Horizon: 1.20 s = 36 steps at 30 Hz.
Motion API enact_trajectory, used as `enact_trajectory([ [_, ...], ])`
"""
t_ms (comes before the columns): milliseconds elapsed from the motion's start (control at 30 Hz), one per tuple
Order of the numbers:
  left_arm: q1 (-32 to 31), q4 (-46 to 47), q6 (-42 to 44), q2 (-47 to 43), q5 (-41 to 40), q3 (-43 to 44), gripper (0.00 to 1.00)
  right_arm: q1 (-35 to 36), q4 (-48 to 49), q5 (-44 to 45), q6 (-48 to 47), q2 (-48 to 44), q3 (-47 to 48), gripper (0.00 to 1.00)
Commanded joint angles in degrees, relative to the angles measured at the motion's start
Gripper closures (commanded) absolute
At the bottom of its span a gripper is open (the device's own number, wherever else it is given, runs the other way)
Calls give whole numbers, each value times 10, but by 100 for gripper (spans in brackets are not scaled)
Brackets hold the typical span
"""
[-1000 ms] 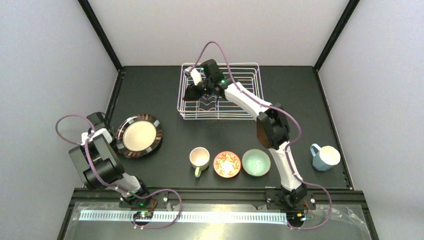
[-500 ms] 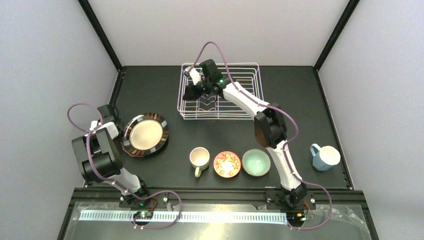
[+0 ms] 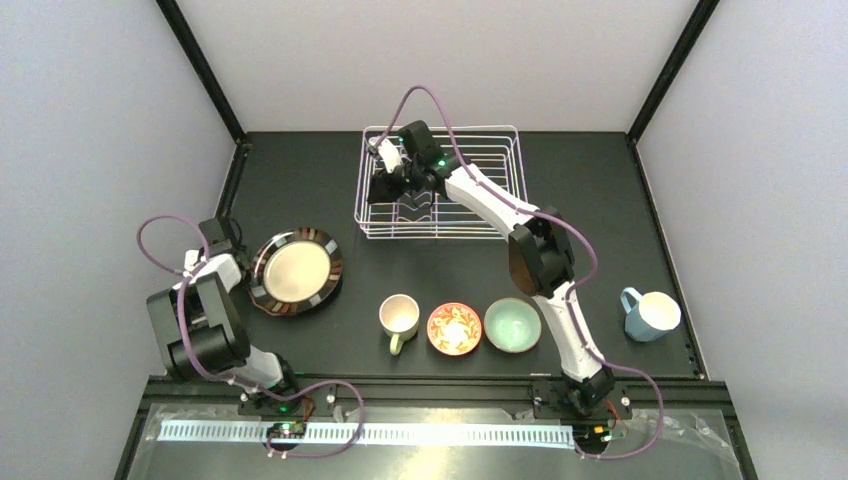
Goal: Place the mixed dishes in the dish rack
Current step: Move the plate to the corner of the board, then grab the plate from the plate.
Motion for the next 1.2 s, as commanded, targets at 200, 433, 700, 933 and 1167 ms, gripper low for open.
enact_trajectory([
  [200,-20,-125,-24,-61,26,-19,1,26,-22,31,-5,-88,-66,34],
  [433,-16,-152,-21,-105,21,-20,1,43,-19,48,10,-128,-109,33],
  [700,-6,-180,-8,-162,17,-33,1,87,6,62,45,-155,-167,30],
  [933,1,-198,-2,-218,11,-49,1,126,57,78,95,-170,-232,30],
  [1167,3,-216,5,-271,-8,-63,1,140,173,75,188,-192,-327,29],
])
